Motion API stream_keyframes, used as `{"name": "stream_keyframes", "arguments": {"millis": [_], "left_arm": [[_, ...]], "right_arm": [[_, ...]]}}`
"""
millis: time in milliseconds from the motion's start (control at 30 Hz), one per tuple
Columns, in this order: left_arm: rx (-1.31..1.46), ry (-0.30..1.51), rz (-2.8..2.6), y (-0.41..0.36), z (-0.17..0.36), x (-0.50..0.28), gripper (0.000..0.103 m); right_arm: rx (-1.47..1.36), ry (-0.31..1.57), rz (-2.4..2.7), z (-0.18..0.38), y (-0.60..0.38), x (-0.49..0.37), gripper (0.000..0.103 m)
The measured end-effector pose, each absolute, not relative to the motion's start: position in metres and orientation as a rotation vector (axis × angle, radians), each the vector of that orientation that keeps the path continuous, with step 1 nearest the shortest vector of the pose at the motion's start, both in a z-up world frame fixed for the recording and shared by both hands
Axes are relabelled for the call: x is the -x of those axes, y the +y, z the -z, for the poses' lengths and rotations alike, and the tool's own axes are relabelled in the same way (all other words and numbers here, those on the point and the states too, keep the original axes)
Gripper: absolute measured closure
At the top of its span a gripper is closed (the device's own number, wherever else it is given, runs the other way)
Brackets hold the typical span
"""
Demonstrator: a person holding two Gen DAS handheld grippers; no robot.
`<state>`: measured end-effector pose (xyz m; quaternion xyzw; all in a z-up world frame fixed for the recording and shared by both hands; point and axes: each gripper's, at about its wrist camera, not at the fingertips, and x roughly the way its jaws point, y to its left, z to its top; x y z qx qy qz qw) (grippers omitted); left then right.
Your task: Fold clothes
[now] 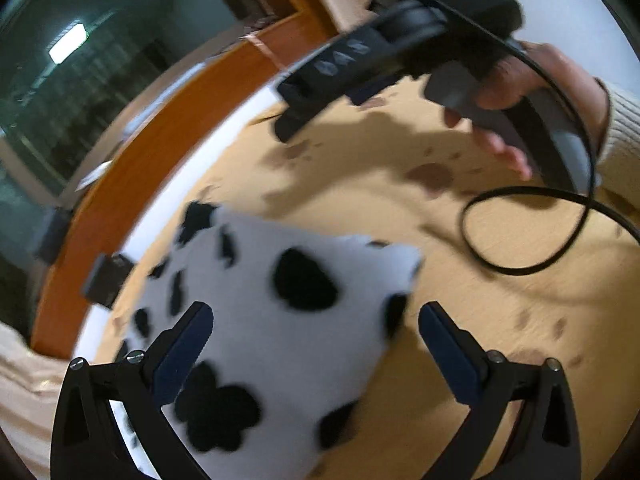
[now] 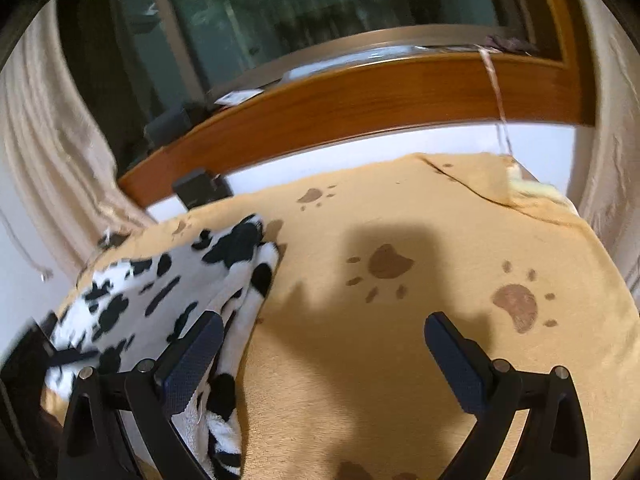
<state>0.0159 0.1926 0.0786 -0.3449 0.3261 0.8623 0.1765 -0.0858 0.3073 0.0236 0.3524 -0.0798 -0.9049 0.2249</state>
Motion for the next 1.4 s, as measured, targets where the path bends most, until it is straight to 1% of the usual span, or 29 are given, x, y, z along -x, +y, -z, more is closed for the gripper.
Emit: {"name": "stream_keyframes", "arguments": {"millis": [200, 267, 400, 467, 567, 600, 633, 667, 733, 800, 833, 867, 1000, 1067, 1200, 1300, 1400], "left_arm": [[0.976, 1.010, -2.341, 0.205, -0.065, -0.010, 0.000], [1.027, 0.984, -2.324, 0.206, -0.065, 0.001, 0.000], [1.129, 0.855, -2.311, 0.200, -0.066, 0.020, 0.001], [1.142, 0.835, -2.325, 0.197, -0.067, 0.024, 0.006], [1.133, 0.858, -2.339, 0.198, -0.066, 0.023, 0.020], [1.128, 0.869, -2.342, 0.199, -0.065, 0.022, 0.028], [1.115, 0.881, -2.362, 0.200, -0.067, 0.019, 0.038], [1.110, 0.891, -2.381, 0.199, -0.067, 0.019, 0.045], [1.094, 0.858, -2.435, 0.194, -0.072, 0.017, 0.068], [1.075, 0.739, -2.496, 0.182, -0.079, 0.014, 0.077], [1.057, 0.685, -2.526, 0.176, -0.082, 0.010, 0.079], [1.038, 0.631, -2.555, 0.171, -0.084, 0.007, 0.080], [0.978, 0.523, -2.610, 0.161, -0.085, -0.005, 0.081], [0.973, 0.432, -2.615, 0.152, -0.088, -0.005, 0.081], [0.943, 0.266, -2.616, 0.132, -0.105, -0.005, 0.081], [0.909, 0.188, -2.621, 0.121, -0.119, -0.011, 0.081], [0.902, 0.133, -2.613, 0.116, -0.122, -0.011, 0.081]], "right_arm": [[-0.970, -0.370, 2.525, -0.029, 0.331, 0.090, 0.001], [-0.963, -0.405, 2.523, -0.030, 0.334, 0.089, 0.001], [-0.944, -0.389, 2.548, -0.033, 0.334, 0.086, 0.001], [-0.944, -0.396, 2.544, -0.033, 0.333, 0.086, 0.001], [-0.952, -0.389, 2.535, -0.030, 0.330, 0.086, 0.001], [-0.954, -0.377, 2.536, -0.029, 0.328, 0.086, 0.001], [-0.955, -0.364, 2.536, -0.029, 0.326, 0.086, 0.001], [-0.957, -0.351, 2.535, -0.028, 0.323, 0.086, 0.001], [-0.961, -0.329, 2.529, -0.027, 0.319, 0.085, 0.001], [-0.969, -0.326, 2.518, -0.025, 0.317, 0.085, 0.001], [-0.982, -0.366, 2.490, -0.023, 0.319, 0.088, 0.001], [-0.994, -0.405, 2.460, -0.021, 0.320, 0.090, 0.001], [-1.038, -0.559, 2.337, -0.013, 0.325, 0.101, 0.001], [-1.058, -0.632, 2.273, -0.009, 0.328, 0.107, 0.001], [-1.095, -0.763, 2.151, -0.002, 0.333, 0.118, 0.001], [-1.123, -0.634, 2.212, -0.019, 0.317, 0.138, 0.001], [-1.194, -0.540, 2.166, -0.027, 0.287, 0.165, 0.001]]}}
